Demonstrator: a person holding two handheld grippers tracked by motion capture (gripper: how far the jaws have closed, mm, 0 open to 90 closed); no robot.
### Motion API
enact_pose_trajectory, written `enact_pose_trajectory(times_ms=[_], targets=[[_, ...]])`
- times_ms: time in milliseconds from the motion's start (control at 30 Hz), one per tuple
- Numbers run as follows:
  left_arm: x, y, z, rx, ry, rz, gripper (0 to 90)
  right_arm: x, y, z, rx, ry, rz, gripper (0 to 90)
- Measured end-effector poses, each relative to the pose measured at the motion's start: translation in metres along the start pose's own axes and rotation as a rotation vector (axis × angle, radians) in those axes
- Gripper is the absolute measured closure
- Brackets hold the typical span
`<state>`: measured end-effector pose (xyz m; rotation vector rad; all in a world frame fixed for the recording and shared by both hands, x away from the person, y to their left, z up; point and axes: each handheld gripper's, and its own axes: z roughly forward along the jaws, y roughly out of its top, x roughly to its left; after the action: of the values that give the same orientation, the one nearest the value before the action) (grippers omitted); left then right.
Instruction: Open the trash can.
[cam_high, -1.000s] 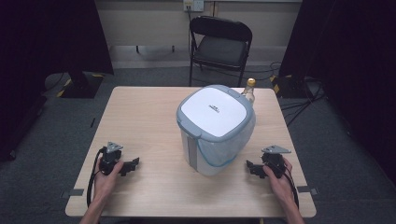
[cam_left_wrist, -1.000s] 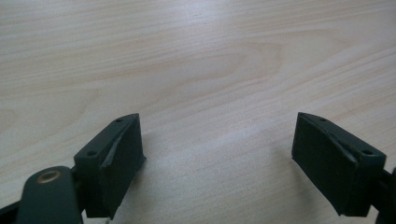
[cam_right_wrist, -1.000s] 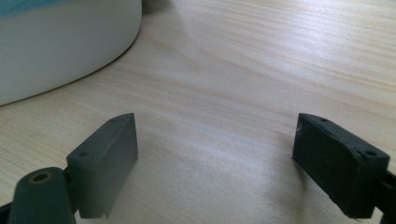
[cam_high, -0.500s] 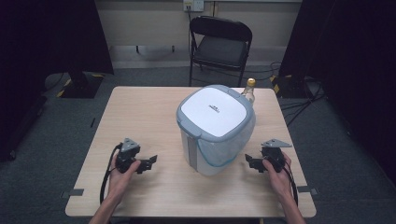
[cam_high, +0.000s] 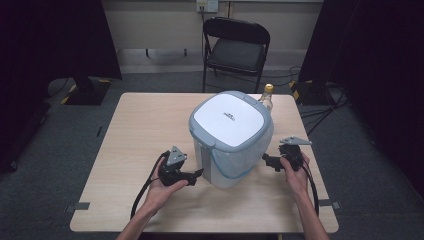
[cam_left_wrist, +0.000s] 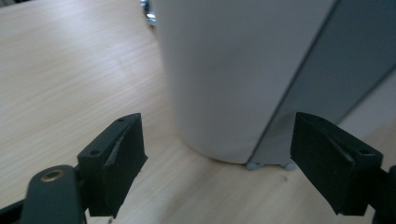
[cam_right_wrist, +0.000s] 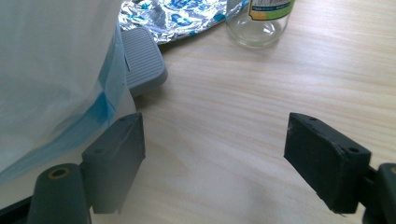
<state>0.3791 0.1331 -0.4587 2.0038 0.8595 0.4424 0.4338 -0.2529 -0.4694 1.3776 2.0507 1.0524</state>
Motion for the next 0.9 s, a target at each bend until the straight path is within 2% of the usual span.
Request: enact_pose_trajectory(times_ms=[67,133,200,267,333,367,500,533,667,767,800,833,867,900], targets=[[0.001,0.0,0.002,-0.006,0.003,-0.009,18.3,0.001,0.0,0.005,-0.007,0.004,-0.007,19.3],[0.003,0.0,0.004,-0.01,-0.005,-0.028,14.8,0.004,-0.001,0.009,-0.007,0.019,-0.017,19.3],[0.006,0.0,0.005,0.001,-0.028,-0.068,14.5,0.007,-0.001,0.011,-0.016,0.03,-0.032,19.3],[0.007,-0.001,0.005,0.004,-0.029,-0.063,14.7,0.01,0.0,0.012,-0.029,0.038,-0.04,21.5],[0.006,0.0,0.005,0.009,0.009,-0.058,15.6,0.011,0.0,0.012,-0.04,0.037,-0.045,24.3],[0.007,-0.001,0.005,0.006,0.011,-0.071,15.8,0.011,0.0,0.012,-0.043,0.047,-0.042,25.7],[0.009,-0.001,0.005,0.006,0.011,-0.069,16.4,0.012,0.001,0.009,-0.05,0.068,-0.036,30.2],[0.011,-0.001,0.005,0.012,0.002,-0.105,17.5,0.014,0.001,0.006,-0.062,0.075,-0.033,34.9],[0.016,-0.002,0.004,0.008,0.015,-0.132,20.8,0.019,0.001,0.006,-0.074,0.093,-0.043,44.0],[0.018,-0.003,0.002,0.006,0.031,-0.132,23.6,0.02,0.0,0.005,-0.069,0.12,-0.051,44.1],[0.023,-0.004,0.0,-0.004,0.049,-0.133,25.0,0.022,0.0,0.004,-0.065,0.136,-0.052,44.0],[0.023,-0.004,0.0,-0.004,0.049,-0.133,25.8,0.023,0.0,0.005,-0.069,0.14,-0.062,44.0],[0.027,-0.006,-0.001,-0.016,0.072,-0.141,26.5,0.025,0.0,0.004,-0.067,0.146,-0.069,43.8],[0.029,-0.007,-0.002,-0.018,0.077,-0.146,26.9,0.027,0.0,0.004,-0.065,0.146,-0.071,43.5]])
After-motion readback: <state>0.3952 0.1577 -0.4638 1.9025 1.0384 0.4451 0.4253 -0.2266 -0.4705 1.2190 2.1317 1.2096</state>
